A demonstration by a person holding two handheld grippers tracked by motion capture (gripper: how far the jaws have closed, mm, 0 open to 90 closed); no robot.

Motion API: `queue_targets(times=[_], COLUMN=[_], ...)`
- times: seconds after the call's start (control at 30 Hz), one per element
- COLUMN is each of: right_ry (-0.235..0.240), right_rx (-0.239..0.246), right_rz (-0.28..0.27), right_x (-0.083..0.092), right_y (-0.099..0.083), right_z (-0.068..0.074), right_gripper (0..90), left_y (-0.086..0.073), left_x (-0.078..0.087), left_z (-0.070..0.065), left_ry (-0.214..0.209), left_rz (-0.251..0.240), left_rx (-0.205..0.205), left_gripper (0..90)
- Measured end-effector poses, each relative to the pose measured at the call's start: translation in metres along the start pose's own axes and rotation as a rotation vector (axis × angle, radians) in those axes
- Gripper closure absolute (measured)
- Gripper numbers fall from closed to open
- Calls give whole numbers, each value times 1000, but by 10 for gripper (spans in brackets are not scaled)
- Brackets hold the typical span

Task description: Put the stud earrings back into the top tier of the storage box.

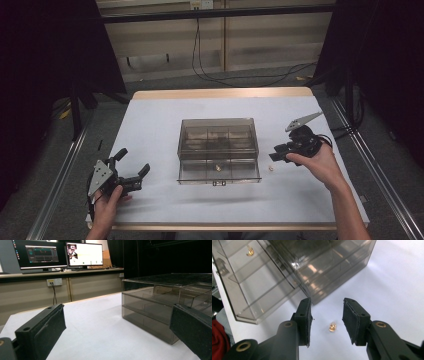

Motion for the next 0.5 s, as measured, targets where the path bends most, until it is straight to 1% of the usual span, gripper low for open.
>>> queue_targets(times=[0.03,0.07,0.1,0.13,0.17,0.2,0.23,0.27,0.3,0.33,0.37,0.4,0.43,0.47,0.5], right_ry=[0,-4,-16,-18,-12,-12,-11,-11,-11,-17,-18,-18,-14,-12,-6], right_rx=[0,-6,-9,-9,-15,-15,-17,-22,-22,-15,-8,-8,-3,-14,-13], right_rz=[0,14,53,69,79,79,97,144,144,196,225,225,253,274,294], right_x=[0,-1,-4,-6,-7,-7,-10,-18,-18,-26,-31,-31,-35,-38,-41], right_y=[0,-1,-3,-4,-5,-5,-6,-7,-7,-7,-7,-7,-7,-7,-7], right_z=[0,0,-2,-2,-2,-2,-2,-4,-4,-6,-6,-6,-7,-7,-9], right_gripper=[593,593,594,597,606,606,612,636,636,663,680,680,696,707,717], left_y=[0,0,0,0,0,0,0,0,0,0,0,0,0,0,0], left_x=[0,0,0,0,0,0,0,0,0,0,0,0,0,0,0], left_z=[0,0,0,0,0,0,0,0,0,0,0,0,0,0,0], left_ry=[0,0,0,-1,2,2,2,-1,-1,3,3,3,3,3,3], left_rz=[0,0,3,2,2,2,1,2,2,-1,-1,-1,-1,-1,0], left_rx=[0,0,0,3,-4,-4,-4,3,3,-4,-5,-5,-5,-4,-4], left_gripper=[4,4,4,4,4,5,5,4,4,4,4,4,4,4,4])
Point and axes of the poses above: each handheld gripper's, and its own axes: x roughly backward along the jaws, y roughly out of its top, z roughly to its left, the point moved 3 cm from there along -x, roughly forward along the jaws, and after that the axes turned 11 degrees about z, right-handed, at the moved point
